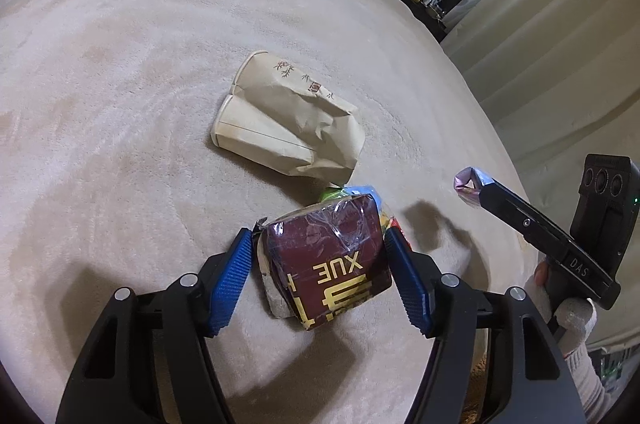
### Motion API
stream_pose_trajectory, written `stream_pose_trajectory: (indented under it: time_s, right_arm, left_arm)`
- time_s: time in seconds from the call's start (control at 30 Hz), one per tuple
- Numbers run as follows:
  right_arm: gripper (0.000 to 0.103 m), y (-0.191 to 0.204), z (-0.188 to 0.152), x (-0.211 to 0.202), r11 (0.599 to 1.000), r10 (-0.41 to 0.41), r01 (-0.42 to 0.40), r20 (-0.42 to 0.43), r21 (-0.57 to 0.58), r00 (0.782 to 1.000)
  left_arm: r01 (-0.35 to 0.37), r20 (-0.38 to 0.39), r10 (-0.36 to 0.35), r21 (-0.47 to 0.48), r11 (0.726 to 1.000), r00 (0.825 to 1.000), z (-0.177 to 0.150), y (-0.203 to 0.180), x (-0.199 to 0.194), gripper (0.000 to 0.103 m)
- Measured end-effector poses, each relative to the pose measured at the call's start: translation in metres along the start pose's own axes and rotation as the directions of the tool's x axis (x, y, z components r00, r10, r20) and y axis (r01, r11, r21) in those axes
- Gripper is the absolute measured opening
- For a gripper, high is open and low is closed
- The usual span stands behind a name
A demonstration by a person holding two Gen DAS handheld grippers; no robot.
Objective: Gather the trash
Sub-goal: 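Grasp the dark XUE snack bag with the left tool while the right tool grasps the blue-wrapped item, then carry the XUE bag and blue-wrapped item down to the floor trash bag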
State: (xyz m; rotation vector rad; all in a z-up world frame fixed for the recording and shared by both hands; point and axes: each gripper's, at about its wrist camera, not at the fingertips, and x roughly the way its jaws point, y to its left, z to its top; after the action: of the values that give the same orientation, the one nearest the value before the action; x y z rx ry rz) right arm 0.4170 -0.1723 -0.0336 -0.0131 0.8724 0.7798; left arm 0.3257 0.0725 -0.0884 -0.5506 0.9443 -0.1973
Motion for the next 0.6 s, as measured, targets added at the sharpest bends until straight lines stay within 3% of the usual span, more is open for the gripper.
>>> stream_pose_trajectory:
  time_s: [0.27,0.6]
  right_arm:
    - [0.052,0.011,0.0,-0.028,0.999,0.011,-0.014,0.071,0.044,0.997]
    - [0.052,0.034,-0.035,-0.071,0.997,0.025,-0.035,0.132,0.069,0.991]
  left_arm:
    - [0.026,0.113,-0.032,0.05,0.998,0.993,-0.007,-0.012,-0.045,0.065]
    - [0.052,0.237,-0.069,0.077,0.996,0.969,-0.04,-0.028,-0.1,0.065]
